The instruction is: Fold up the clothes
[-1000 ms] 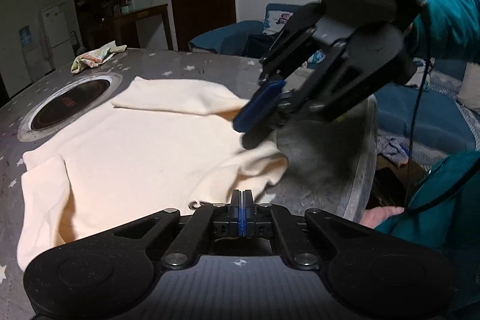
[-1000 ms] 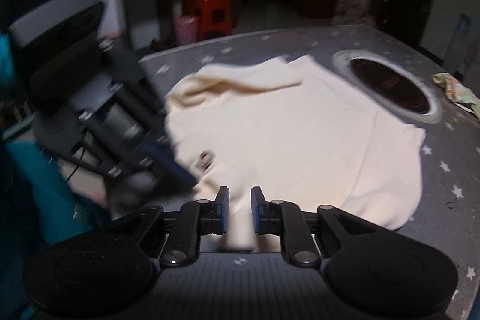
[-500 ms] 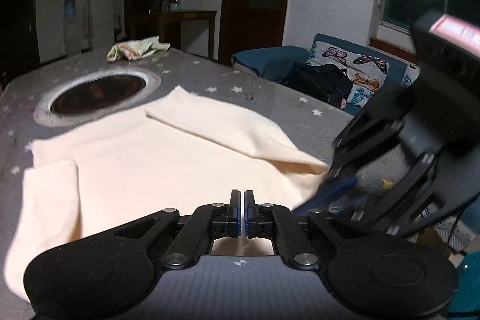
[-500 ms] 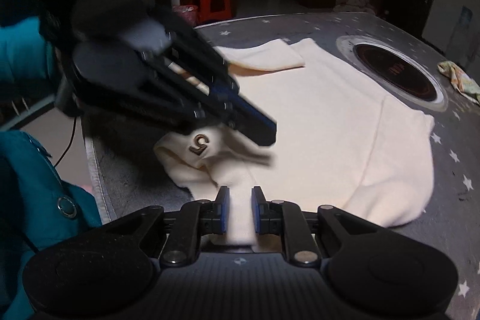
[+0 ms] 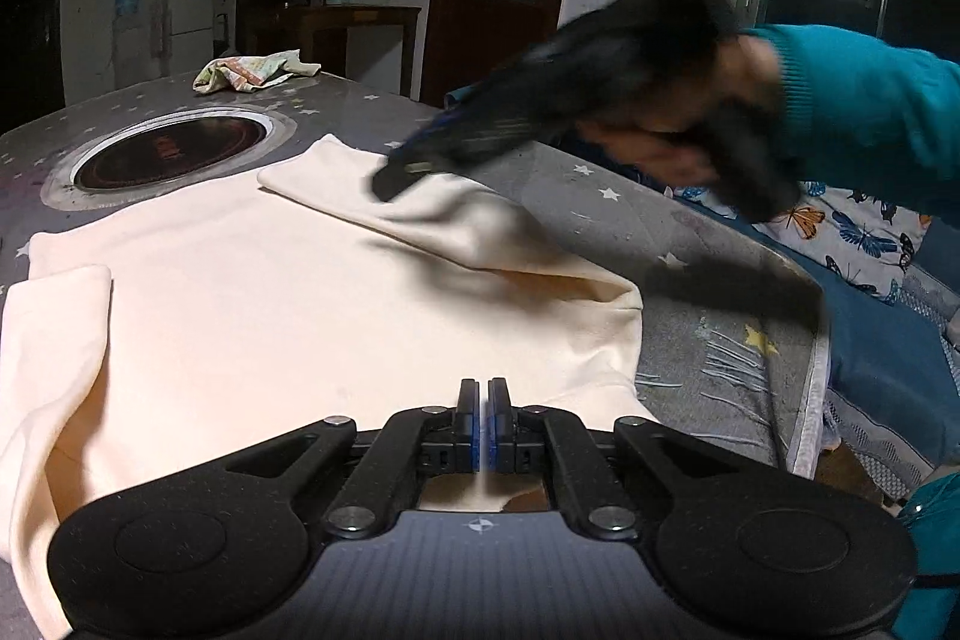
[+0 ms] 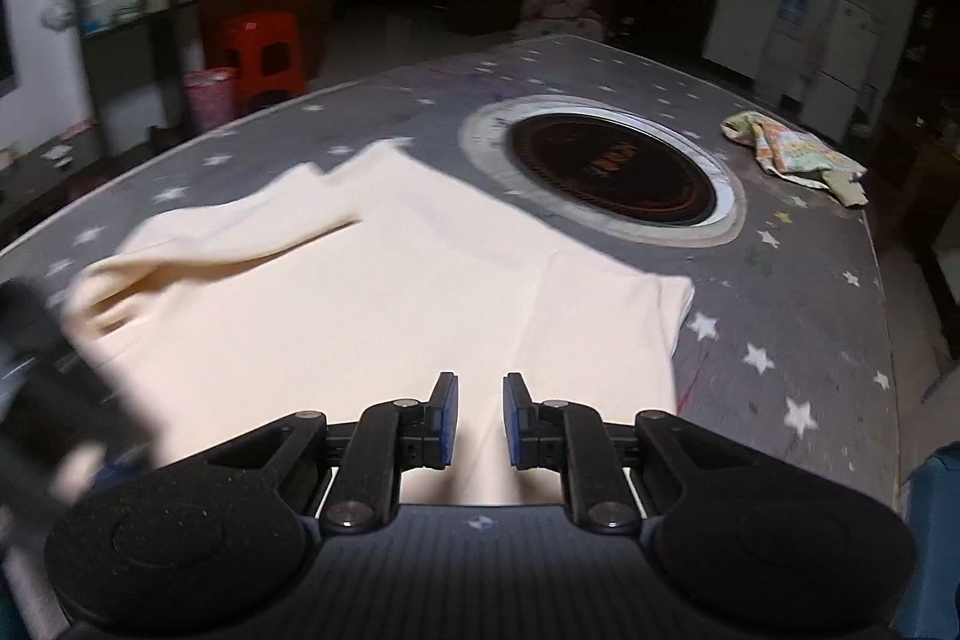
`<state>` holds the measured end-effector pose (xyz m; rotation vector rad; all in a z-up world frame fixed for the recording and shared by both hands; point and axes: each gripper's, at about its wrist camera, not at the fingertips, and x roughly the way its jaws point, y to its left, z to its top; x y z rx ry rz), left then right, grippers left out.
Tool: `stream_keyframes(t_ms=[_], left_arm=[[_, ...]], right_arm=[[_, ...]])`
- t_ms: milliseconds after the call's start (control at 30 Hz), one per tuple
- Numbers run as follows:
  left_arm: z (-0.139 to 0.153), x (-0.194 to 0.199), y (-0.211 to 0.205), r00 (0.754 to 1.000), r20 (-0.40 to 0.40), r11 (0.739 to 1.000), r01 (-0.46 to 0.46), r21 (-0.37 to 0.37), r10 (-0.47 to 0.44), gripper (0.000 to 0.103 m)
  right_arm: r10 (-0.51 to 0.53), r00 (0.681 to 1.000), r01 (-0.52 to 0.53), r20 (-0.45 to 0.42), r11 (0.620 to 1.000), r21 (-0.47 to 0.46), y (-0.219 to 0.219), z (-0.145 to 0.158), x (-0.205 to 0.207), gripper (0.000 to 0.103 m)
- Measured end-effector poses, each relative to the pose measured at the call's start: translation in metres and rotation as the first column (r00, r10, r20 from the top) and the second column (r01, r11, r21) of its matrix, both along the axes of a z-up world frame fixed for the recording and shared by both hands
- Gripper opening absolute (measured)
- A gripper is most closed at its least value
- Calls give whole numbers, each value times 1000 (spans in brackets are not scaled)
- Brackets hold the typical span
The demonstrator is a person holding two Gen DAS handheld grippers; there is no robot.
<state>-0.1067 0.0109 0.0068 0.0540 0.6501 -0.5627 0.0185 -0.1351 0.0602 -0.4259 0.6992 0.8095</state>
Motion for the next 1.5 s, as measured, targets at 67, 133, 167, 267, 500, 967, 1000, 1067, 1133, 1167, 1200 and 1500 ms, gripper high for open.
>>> stream_keyframes(t_ms=[67, 133, 167, 267, 500, 967, 1000, 1067, 1133, 1167, 1200, 1500], left_arm=[[0, -1, 0, 1000, -1, 1000, -3, -4, 3, 3], [0, -2, 1, 1000, -1, 1000, -4, -6, 4, 3], [-1, -3, 1, 1000, 0, 1000, -5, -7, 5, 3], [-1, -3, 1, 1000, 1, 1000, -3, -7, 3, 3], [0, -1, 1, 1000, -5, 1000, -7, -17, 7, 3], [0, -4, -1, 1000, 6, 1000, -11, -3, 11, 4], [0, -4, -1, 1000, 6, 1000, -12, -2, 12, 4], [1, -5, -1, 1000, 7, 1000, -14, 1, 14, 4], [1, -7, -2, 1000, 10, 1000, -15, 6, 15, 4], [1, -7, -2, 1000, 12, 1000, -15, 9, 15, 4], [1, -8, -3, 1000, 13, 1000, -15, 11, 15, 4], [1, -8, -3, 1000, 17, 1000, -7, 19, 7, 4]], right_arm=[[-32, 999, 32, -5, 999, -2, 12, -9, 19, 14], [-62, 998, 62, -11, 998, -4, 21, -18, 35, 14], [-80, 997, 80, -14, 997, -5, 24, -22, 42, 14], [-134, 991, 134, -26, 991, 3, 31, -31, 58, 14], [-159, 987, 159, 15, 987, 11, 36, -37, 63, 4], [-378, 915, 363, 142, 924, 119, -76, 24, 33, 2], [-397, 906, 382, 148, 916, 122, -85, 26, 30, 2], [-442, 884, 425, 151, 896, 132, -107, 30, 23, 2], [-478, 864, 461, 157, 877, 136, -125, 30, 15, 2], [-495, 855, 478, 154, 868, 136, -133, 29, 11, 2], [-508, 848, 492, 150, 860, 135, -140, 28, 8, 2], [-619, 780, 614, 88, 785, 84, -196, 2, -22, 3]])
